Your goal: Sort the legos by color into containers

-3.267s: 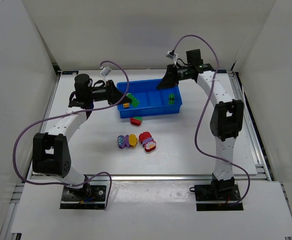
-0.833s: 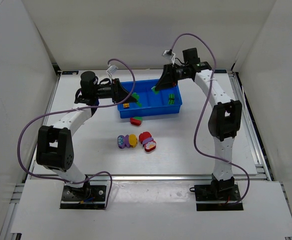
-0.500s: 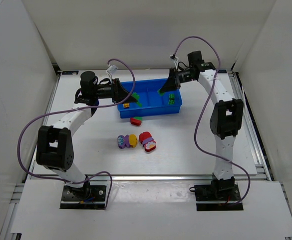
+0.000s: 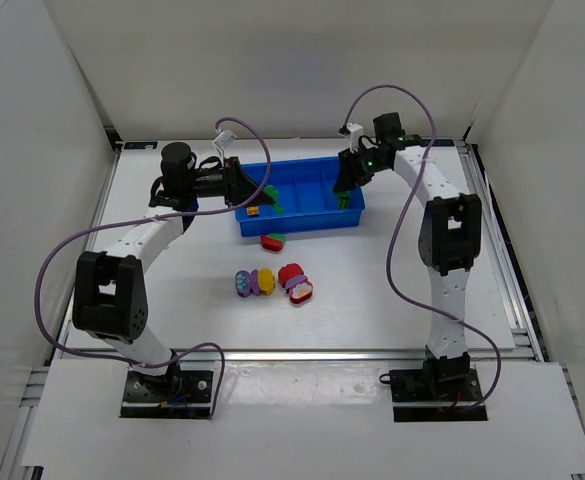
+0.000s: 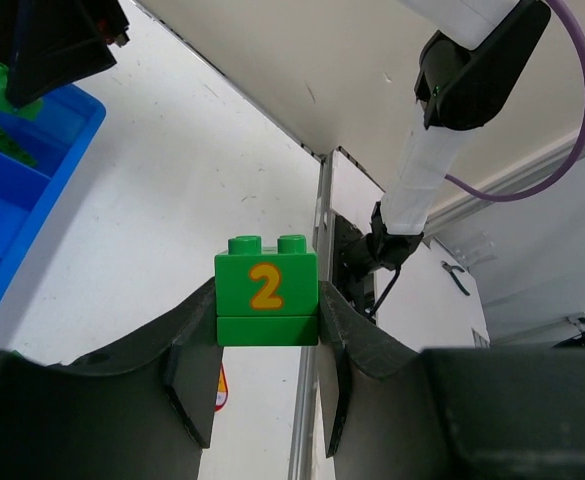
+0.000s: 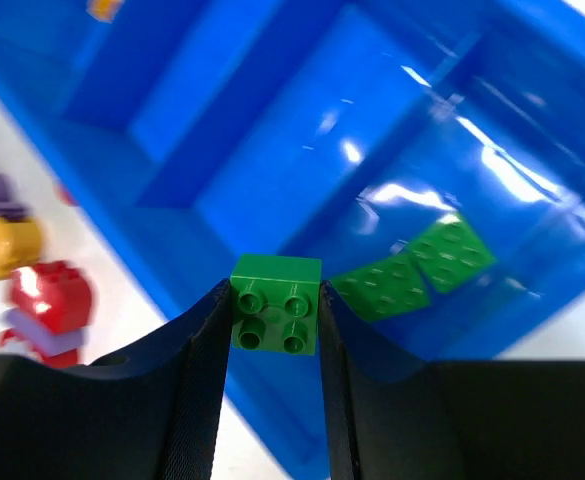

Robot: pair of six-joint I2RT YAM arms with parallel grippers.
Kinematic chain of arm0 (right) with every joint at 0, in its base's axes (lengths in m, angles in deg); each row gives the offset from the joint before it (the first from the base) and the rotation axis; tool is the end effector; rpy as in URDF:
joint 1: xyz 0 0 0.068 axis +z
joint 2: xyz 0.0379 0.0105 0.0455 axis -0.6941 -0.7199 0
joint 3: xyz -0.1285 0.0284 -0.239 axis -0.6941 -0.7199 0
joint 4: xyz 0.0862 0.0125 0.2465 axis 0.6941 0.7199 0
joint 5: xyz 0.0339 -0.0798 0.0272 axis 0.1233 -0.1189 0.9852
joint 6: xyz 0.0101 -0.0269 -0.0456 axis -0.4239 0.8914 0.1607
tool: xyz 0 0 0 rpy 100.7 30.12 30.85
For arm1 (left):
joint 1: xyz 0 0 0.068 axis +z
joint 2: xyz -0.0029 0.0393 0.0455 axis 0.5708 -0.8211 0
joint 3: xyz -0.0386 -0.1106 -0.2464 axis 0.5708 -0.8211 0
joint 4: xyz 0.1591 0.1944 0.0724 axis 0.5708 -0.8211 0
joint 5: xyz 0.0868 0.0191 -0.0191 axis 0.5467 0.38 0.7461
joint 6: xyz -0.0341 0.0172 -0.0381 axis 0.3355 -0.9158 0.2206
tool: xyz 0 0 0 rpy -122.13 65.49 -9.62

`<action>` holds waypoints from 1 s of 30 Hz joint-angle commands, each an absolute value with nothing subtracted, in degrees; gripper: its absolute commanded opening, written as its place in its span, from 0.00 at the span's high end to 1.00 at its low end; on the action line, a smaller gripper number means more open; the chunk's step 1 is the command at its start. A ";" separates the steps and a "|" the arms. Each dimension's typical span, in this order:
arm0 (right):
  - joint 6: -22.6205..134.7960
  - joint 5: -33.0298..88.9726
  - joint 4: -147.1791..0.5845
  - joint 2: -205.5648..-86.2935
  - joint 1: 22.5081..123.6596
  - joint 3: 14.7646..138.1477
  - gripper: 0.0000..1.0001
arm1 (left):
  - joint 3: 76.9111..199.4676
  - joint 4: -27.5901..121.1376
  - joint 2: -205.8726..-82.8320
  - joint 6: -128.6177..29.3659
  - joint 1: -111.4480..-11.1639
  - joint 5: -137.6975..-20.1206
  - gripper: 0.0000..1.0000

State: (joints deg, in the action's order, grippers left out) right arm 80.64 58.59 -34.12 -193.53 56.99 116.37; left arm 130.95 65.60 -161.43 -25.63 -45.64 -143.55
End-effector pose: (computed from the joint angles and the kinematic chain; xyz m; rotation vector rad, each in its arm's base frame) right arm 0.4808 0.1340 0.2411 -0.8920 2.2046 0.7862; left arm 0.3475 -0.1011 0.3073 0.6772 1.7675 -1.6283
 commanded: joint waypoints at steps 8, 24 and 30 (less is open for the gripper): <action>83.64 47.49 -36.98 -195.36 57.05 116.04 0.60 | 131.76 64.36 -160.00 -27.28 -45.53 -143.86 0.80; 72.69 75.53 -40.57 -186.14 55.30 117.09 0.33 | 130.80 62.25 -158.68 -30.00 -45.62 -145.27 0.80; 56.77 97.12 -43.22 -190.26 57.05 125.44 0.32 | 130.79 61.28 -158.33 -31.50 -46.41 -145.88 0.80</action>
